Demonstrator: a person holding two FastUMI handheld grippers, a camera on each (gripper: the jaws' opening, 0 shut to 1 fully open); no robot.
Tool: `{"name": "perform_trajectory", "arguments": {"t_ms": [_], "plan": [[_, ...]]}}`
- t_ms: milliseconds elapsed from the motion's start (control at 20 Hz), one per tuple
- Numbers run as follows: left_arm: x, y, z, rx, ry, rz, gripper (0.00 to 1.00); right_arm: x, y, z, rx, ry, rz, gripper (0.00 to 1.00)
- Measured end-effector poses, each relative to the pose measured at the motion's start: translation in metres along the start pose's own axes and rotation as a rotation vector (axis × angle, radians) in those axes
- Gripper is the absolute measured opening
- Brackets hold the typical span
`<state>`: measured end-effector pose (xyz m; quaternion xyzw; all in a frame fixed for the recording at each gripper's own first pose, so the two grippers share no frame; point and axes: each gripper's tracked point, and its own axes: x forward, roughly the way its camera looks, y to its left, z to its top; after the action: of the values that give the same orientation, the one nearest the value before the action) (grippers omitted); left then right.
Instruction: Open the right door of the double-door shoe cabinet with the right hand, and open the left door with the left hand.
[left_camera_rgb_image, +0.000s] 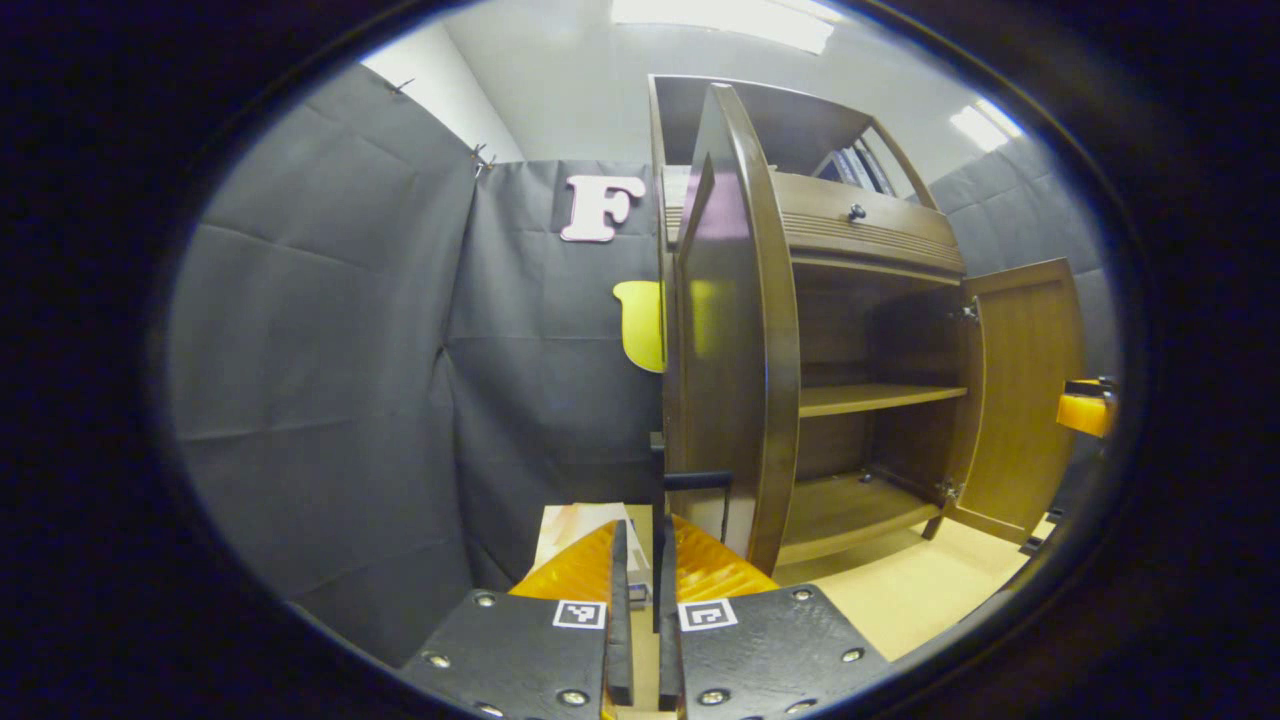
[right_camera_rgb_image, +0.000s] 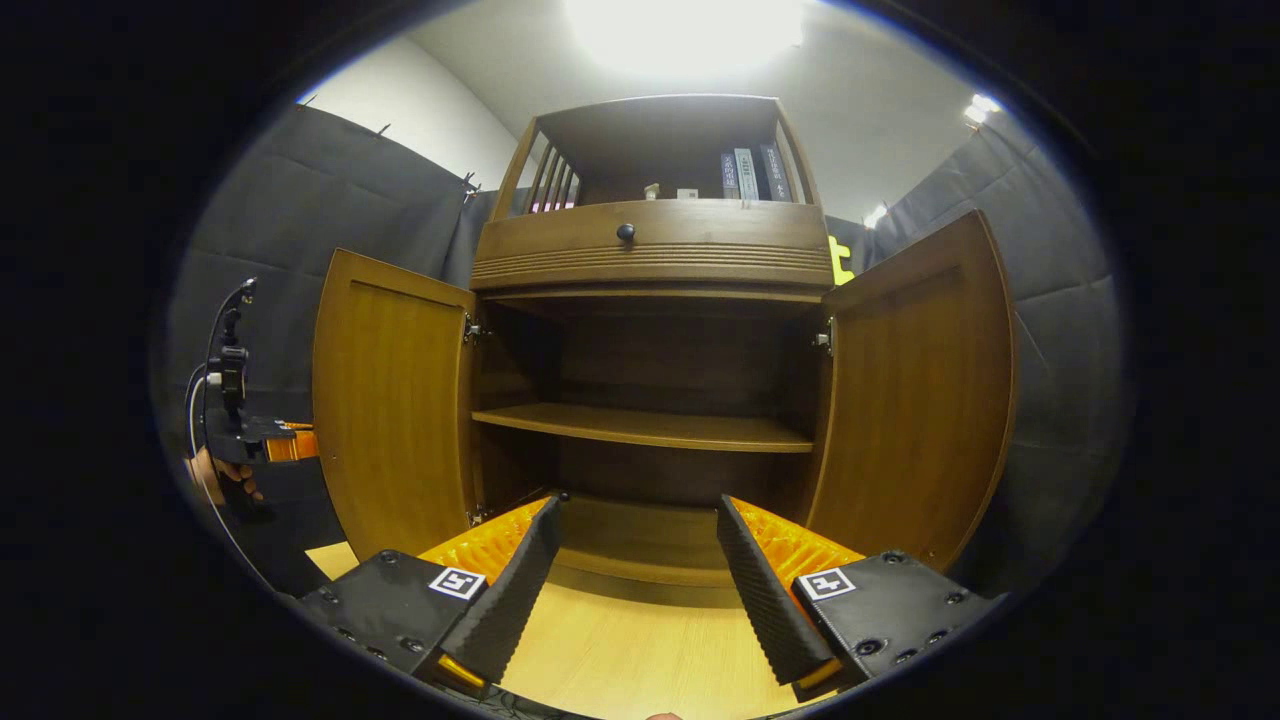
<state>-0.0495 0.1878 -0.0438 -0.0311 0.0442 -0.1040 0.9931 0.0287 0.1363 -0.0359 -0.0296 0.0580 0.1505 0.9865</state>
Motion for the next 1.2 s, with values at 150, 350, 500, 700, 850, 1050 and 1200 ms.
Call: {"name": "perform_trajectory", "arguments": {"t_ms": [150, 350, 500, 700, 850, 1050, 1200], "plan": [[-0.005, 0.004, 0.002, 0.005, 0.001, 0.006, 0.12, -0.001, 0.000, 0.000, 0.012, 0.002, -0.007, 0.96], [-0.026, 0.015, 0.008, 0.046, -0.003, 0.076, 0.11, -0.006, -0.001, 0.012, 0.019, -0.031, 0.021, 0.98], [-0.042, 0.011, 0.022, 0.059, -0.013, 0.110, 0.12, -0.022, -0.014, 0.023, 0.006, -0.054, 0.024, 0.99], [-0.068, -0.014, 0.043, 0.089, -0.042, 0.133, 0.11, -0.047, -0.039, 0.029, 0.002, -0.071, 0.001, 0.96], [-0.093, -0.042, 0.045, 0.103, -0.042, 0.114, 0.13, -0.064, -0.055, 0.026, 0.009, -0.068, -0.015, 0.96], [-0.121, -0.076, 0.043, 0.079, -0.043, 0.090, 0.11, -0.087, -0.069, 0.020, 0.034, -0.055, -0.032, 0.98], [-0.140, -0.093, 0.041, 0.062, -0.046, 0.083, 0.12, -0.103, -0.076, 0.020, 0.032, -0.058, -0.038, 0.97]]}}
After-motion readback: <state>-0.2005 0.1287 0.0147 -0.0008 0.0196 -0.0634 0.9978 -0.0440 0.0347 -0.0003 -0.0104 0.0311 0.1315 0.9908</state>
